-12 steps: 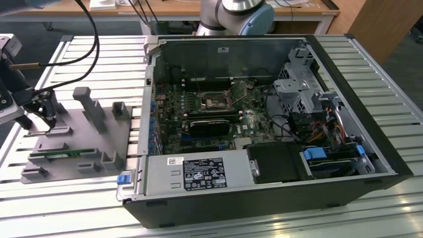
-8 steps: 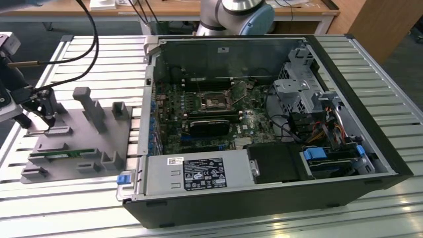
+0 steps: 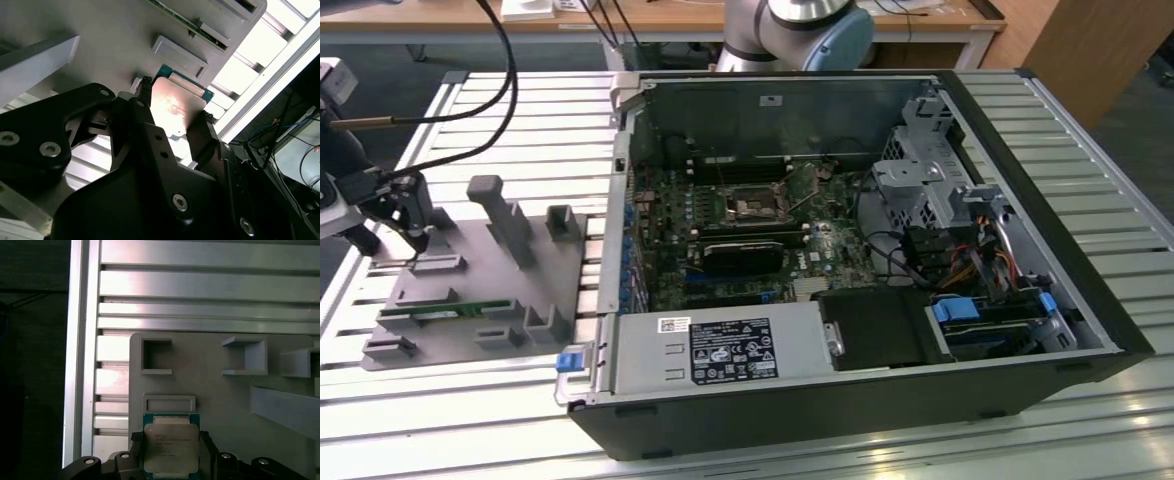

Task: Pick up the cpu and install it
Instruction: 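Pick up the cpu and move it towards the insertion slot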

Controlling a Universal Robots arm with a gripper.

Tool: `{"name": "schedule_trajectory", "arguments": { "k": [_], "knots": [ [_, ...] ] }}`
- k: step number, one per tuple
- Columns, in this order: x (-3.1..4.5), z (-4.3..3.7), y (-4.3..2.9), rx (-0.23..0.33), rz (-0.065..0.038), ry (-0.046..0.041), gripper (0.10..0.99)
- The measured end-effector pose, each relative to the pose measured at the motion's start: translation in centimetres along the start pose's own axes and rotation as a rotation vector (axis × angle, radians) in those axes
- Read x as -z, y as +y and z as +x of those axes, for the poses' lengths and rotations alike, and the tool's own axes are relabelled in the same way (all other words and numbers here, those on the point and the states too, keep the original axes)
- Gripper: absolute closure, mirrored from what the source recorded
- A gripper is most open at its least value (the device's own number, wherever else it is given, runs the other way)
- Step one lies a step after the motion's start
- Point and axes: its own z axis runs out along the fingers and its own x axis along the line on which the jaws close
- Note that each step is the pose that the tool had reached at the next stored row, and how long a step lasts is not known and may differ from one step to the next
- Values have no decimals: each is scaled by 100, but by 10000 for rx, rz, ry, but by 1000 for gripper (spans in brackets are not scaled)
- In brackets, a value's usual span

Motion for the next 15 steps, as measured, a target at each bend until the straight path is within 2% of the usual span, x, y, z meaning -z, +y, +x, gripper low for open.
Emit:
{"name": "schedule_trajectory", "arguments": {
  "k": [15],
  "knots": [
    [119, 0, 4, 0, 1, 1, 553]
  ]
}}
